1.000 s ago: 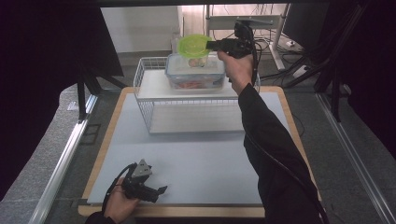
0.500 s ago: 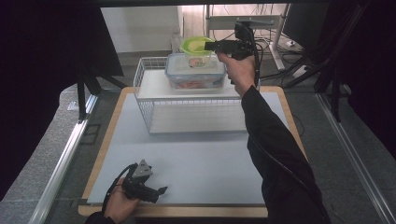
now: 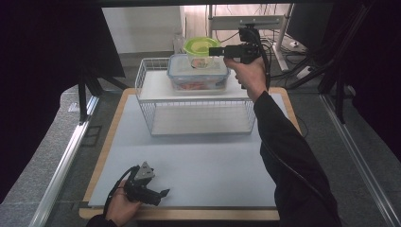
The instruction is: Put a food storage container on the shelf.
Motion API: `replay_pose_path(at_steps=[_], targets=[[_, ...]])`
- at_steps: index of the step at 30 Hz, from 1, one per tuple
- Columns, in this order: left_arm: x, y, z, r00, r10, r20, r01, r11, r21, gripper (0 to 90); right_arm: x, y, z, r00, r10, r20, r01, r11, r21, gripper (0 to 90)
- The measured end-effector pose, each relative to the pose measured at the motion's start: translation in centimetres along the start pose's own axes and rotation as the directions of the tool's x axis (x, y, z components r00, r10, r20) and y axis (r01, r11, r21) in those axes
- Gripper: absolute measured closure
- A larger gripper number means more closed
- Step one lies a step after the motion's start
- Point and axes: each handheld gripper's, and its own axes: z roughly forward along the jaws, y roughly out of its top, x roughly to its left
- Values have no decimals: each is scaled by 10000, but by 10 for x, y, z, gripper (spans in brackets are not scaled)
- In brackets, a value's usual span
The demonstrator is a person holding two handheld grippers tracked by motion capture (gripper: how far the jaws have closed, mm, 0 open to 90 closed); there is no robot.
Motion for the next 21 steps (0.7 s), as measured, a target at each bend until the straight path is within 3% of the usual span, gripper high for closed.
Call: replay_pose_path(at_steps=[4, 10, 17, 21], targets=[[1, 0, -1, 9999, -81, 76, 82, 9999, -81, 29, 4, -12, -7, 9957, -921, -39, 921, 9956, 141, 254], [2, 1, -3, 9993, -282, 226, 290, 9989, -367, 25, 10, -47, -20, 9758, -2177, -197, 2181, 9756, 234, 191], [2, 1, -3, 9994, -288, 212, 295, 9990, -340, 23, 13, -86, -35, 9594, -2792, -407, 2801, 9598, 169, 131], [2, 1, -3, 9993, -315, 201, 324, 9985, -435, 23, 14, -109, -41, 9478, -3174, -292, 3182, 9476, 288, 93]])
